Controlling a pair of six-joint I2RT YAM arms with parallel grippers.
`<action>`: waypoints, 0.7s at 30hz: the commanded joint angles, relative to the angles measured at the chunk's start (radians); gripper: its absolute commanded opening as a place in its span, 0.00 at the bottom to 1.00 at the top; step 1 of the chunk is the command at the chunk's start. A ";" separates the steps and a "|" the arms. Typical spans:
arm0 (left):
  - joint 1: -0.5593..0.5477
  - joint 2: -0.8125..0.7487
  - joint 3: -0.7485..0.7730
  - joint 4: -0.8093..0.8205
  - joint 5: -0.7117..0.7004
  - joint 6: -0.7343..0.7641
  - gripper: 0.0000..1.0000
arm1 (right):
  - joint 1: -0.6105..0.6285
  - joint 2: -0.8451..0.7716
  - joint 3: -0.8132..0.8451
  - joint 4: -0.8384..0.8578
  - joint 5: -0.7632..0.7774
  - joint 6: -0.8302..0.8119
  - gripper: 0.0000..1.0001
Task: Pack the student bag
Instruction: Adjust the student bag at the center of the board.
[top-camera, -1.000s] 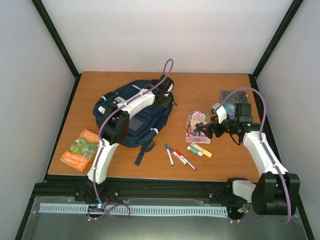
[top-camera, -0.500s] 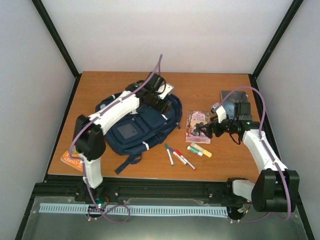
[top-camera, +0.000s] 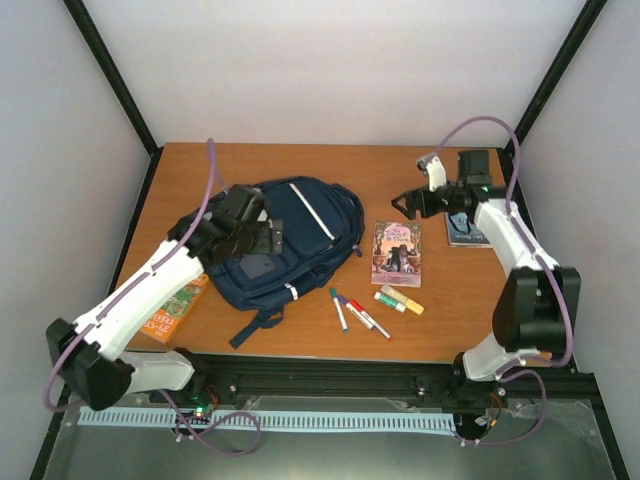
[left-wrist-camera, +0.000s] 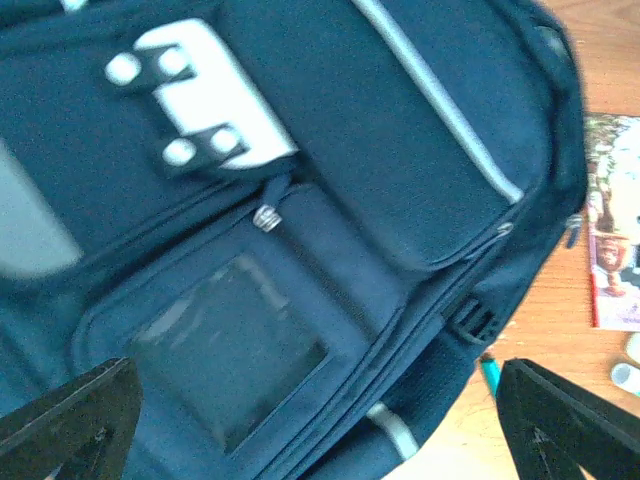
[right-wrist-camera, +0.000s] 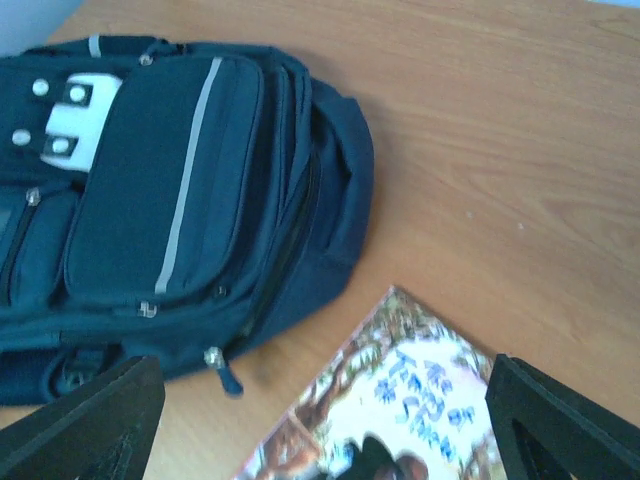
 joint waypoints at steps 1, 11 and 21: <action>0.047 -0.136 -0.127 -0.038 -0.074 -0.225 1.00 | 0.076 0.177 0.162 -0.028 0.028 0.115 0.88; 0.106 -0.235 -0.378 -0.011 0.128 -0.450 1.00 | 0.202 0.629 0.550 -0.135 0.164 0.203 0.88; 0.109 -0.223 -0.497 0.066 0.064 -0.499 1.00 | 0.259 0.783 0.630 -0.217 0.032 0.173 0.45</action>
